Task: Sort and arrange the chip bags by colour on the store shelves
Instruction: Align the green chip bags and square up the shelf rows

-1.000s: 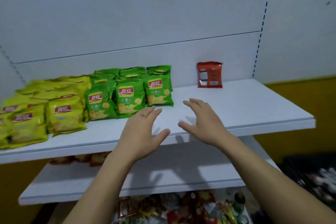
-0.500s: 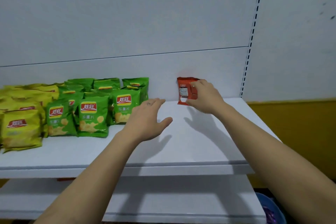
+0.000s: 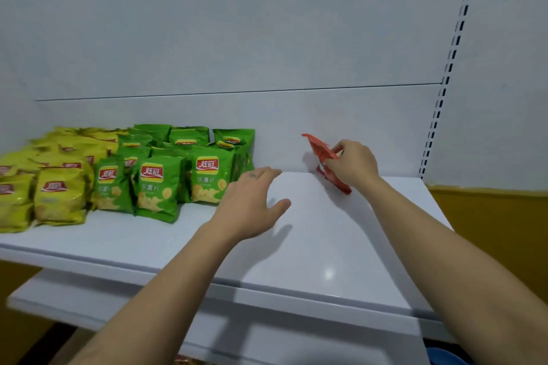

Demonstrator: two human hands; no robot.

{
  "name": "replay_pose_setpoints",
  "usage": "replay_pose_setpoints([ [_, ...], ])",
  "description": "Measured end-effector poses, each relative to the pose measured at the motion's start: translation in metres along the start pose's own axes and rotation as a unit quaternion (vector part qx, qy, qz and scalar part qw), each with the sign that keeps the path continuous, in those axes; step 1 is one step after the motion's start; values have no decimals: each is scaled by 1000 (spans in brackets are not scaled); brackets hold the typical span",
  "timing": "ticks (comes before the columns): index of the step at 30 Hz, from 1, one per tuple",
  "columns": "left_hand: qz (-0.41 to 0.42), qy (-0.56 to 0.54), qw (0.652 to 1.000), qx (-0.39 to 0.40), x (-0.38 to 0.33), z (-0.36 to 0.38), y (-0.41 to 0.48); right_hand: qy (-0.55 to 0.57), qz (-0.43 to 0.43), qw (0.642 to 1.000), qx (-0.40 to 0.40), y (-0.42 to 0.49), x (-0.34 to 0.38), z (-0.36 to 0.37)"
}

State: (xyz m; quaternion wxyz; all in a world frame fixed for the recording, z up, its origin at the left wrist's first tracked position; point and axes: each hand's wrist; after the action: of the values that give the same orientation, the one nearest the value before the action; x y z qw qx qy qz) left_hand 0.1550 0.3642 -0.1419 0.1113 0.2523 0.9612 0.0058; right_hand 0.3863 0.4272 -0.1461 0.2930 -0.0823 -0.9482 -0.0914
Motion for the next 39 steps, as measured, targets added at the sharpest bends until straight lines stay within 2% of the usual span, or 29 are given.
replay_pose_setpoints([
  [2, 2, -20, 1000, -4, -6, 6, 0, 130, -4, 991, 11, -14, 3, -1],
  [4, 10, -60, 998, -12, -16, 13, 0, 207, -10, 978, -9, -29, 11, -2],
  [6, 10, -117, 993, -17, -30, 18, -1, 309, -22, 951, -2, -46, 26, -4],
  [8, 4, -193, 981, -28, -43, 21, -4, 404, -43, 913, 41, -65, 43, -7],
  [11, -17, -266, 958, -100, -46, 23, -7, 479, -69, 867, 116, -93, 73, -12],
  [14, -34, -318, 929, -184, -33, 21, -16, 470, -101, 861, 167, -111, 95, -15],
  [18, -6, -436, 876, -206, -6, 10, -40, 446, -181, 842, 243, -124, 115, -15],
  [20, -24, -524, 824, -214, 15, 4, -55, 441, -207, 849, 205, -123, 122, -13],
  [22, -43, -604, 768, -207, 35, -3, -76, 406, -208, 879, 135, -121, 127, -6],
  [23, -47, -616, 760, -203, 42, -6, -84, 371, -205, 898, 115, -117, 125, -2],
  [25, -55, -623, 753, -204, 61, -11, -109, 288, -209, 916, 187, -118, 133, 14],
  [27, -54, -635, 745, -199, 78, -12, -133, 251, -214, 891, 312, -126, 148, 33],
  [29, -73, -648, 731, -204, 92, -11, -156, 264, -227, 861, 371, -140, 168, 54],
  [33, -162, -632, 706, -277, 122, -7, -196, 294, -259, 846, 363, -171, 209, 103],
  [37, -252, -607, 669, -349, 166, 13, -241, 237, -279, 847, 386, -206, 233, 163],
  [39, -280, -587, 670, -360, 187, 28, -264, 207, -277, 846, 405, -220, 241, 192],
])
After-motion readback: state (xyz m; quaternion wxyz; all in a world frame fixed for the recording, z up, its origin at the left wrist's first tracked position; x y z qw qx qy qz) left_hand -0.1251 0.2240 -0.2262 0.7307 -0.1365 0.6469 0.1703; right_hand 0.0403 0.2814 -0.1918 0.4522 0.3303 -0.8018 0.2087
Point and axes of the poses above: each hand's wrist, its own y-axis towards the middle knuckle, its own z-axis out of the palm, x = y × z, and after that the axes turned 15 degrees about x, right-handed
